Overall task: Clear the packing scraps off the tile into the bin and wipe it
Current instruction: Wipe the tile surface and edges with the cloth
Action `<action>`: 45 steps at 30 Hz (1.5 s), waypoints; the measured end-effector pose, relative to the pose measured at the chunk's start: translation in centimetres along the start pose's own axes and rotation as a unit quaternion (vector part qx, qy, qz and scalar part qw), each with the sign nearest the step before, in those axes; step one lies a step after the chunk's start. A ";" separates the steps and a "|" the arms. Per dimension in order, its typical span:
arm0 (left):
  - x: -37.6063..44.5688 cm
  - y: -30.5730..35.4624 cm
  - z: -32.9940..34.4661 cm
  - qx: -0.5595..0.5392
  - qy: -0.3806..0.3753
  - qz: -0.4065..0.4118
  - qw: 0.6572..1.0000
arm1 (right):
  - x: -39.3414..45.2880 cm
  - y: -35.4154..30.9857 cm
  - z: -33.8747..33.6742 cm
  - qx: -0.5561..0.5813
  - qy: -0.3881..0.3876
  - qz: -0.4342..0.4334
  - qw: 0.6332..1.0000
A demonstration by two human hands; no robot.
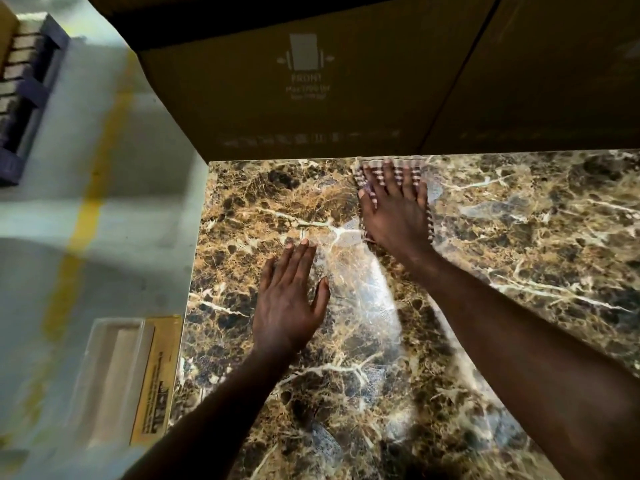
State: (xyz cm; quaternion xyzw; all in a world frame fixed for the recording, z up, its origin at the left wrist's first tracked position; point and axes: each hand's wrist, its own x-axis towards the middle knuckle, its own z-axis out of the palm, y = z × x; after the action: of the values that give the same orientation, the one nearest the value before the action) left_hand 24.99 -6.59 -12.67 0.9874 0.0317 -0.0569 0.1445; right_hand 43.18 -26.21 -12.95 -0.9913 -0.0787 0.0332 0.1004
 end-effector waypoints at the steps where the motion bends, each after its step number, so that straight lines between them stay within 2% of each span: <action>1: 0.0 0.0 -0.1 0.000 -0.002 -0.001 1.000 | 0.6 0.3 -0.1 -0.002 -0.001 -0.005 1.000; 7: 0.2 0.0 -0.2 0.015 -0.019 -0.003 1.000 | 3.2 0.7 -0.2 0.021 0.025 0.152 0.988; 9: 0.2 0.0 -0.2 0.022 -0.026 -0.004 0.999 | 3.2 -1.6 0.1 0.016 0.026 0.132 0.991; 13: 0.3 -0.1 -0.2 0.022 -0.024 -0.003 0.999 | 2.9 -7.1 1.6 0.014 0.014 0.021 1.000; 17: 0.7 -0.7 -0.4 0.007 -0.022 0.007 1.000 | 2.9 -7.4 2.3 0.025 0.021 0.030 0.999; 24: 1.1 -7.1 -2.2 0.028 -0.010 -0.024 0.999 | 3.0 -7.7 2.4 0.007 0.033 0.031 0.999; 29: 1.0 -7.1 -1.8 0.031 0.003 -0.020 0.999 | 2.6 -8.4 2.3 0.010 0.041 0.062 0.997; 34: 0.9 -7.2 -1.8 0.026 -0.003 -0.014 1.000 | 0.1 -12.2 2.7 0.003 0.009 -0.047 0.999; 36: 0.9 -7.1 -2.0 0.023 -0.003 -0.013 1.000 | 0.3 -11.4 2.2 0.005 0.012 -0.017 1.000; 39: 0.8 -7.1 -2.1 0.018 -0.002 -0.014 1.000 | 1.4 -8.4 1.1 0.012 0.030 0.127 0.991; 41: 0.9 -7.1 -2.2 0.020 0.000 -0.010 1.000 | 1.4 -7.8 0.7 0.022 0.035 0.169 0.985; 43: 0.9 -7.2 -2.1 0.020 0.001 -0.011 1.000 | 0.2 -9.8 0.9 0.022 0.035 0.138 0.990; 45: 0.8 -7.3 -2.0 0.019 0.005 -0.009 1.000 | -2.2 -12.4 1.7 0.018 0.019 0.057 0.998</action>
State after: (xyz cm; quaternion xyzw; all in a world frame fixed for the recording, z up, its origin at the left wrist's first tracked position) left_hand 25.40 1.01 -12.94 0.9898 0.0407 -0.0536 0.1254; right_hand 39.06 -14.21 -12.00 -0.9927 -0.0194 0.0211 0.1173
